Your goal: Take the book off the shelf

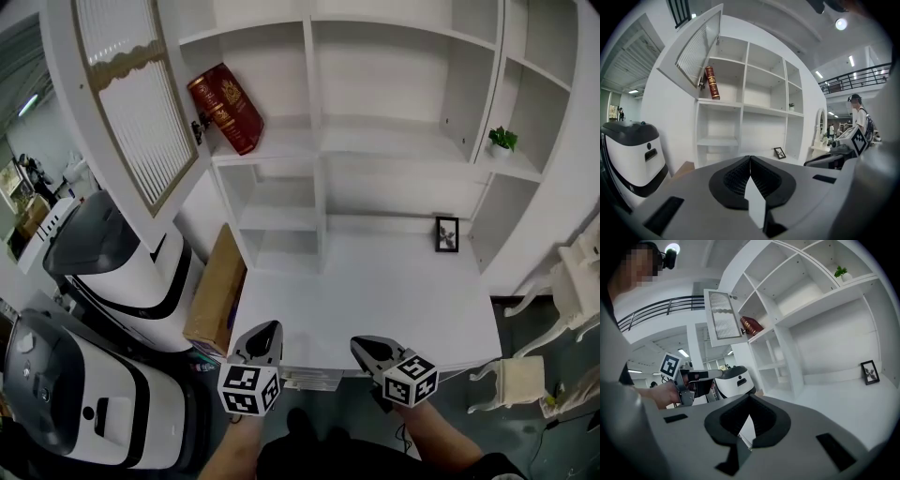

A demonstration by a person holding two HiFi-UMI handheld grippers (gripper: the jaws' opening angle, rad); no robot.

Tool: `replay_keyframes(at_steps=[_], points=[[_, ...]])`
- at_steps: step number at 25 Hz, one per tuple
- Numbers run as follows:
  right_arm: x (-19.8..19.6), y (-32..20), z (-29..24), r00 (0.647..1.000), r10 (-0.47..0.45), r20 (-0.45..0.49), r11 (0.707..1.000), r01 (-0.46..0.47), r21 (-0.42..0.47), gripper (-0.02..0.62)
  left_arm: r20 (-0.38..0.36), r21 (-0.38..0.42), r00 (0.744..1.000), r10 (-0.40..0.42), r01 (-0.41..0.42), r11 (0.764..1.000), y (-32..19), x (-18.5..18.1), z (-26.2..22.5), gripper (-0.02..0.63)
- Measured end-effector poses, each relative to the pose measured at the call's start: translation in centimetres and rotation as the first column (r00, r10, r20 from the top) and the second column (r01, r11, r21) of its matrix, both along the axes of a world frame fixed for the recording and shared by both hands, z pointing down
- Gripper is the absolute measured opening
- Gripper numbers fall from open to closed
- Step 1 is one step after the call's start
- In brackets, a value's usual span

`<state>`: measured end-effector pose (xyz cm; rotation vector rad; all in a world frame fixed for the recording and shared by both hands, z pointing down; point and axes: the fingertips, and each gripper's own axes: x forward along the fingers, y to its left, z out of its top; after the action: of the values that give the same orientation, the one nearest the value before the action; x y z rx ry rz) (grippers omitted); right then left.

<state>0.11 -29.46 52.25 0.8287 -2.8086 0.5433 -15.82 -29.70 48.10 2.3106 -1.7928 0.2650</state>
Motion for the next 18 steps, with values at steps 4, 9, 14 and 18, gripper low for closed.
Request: replay_keyframes(at_steps=[4,9,14,18], points=[[-1.5,-2.4,-1.4,1.0,0.015,-0.007,1.0,-0.014,0.027,0.014,0.0,0.016,1.0,0.019,-0.019,1.0,-2.7,-1.5,-1.0,0.011],[-4.7,-5.3,-2.9,0.999,0.036,-0.011,0.998,-0.035,0.048,0.014,-0.018,0.035,0.998,0.059,-0.058,0.998,-5.7,-3.9,-2.5,0.011],[-8.2,-7.6,-5.0,0.997,0.078,-0.008,0.993,-0.077,0.087,0.014,-0.016,0.077,0.994,0.104,-0.102,0.992,-7.9,-6.6,-4.9,0.012],[-9.9,-8.5,-6.4,0.995,0.104,-0.007,0.988,-0.102,0.12,0.014,0.005,0.087,0.993,0.122,-0.122,0.989,-8.9,-8.0,-5.9,0.012]])
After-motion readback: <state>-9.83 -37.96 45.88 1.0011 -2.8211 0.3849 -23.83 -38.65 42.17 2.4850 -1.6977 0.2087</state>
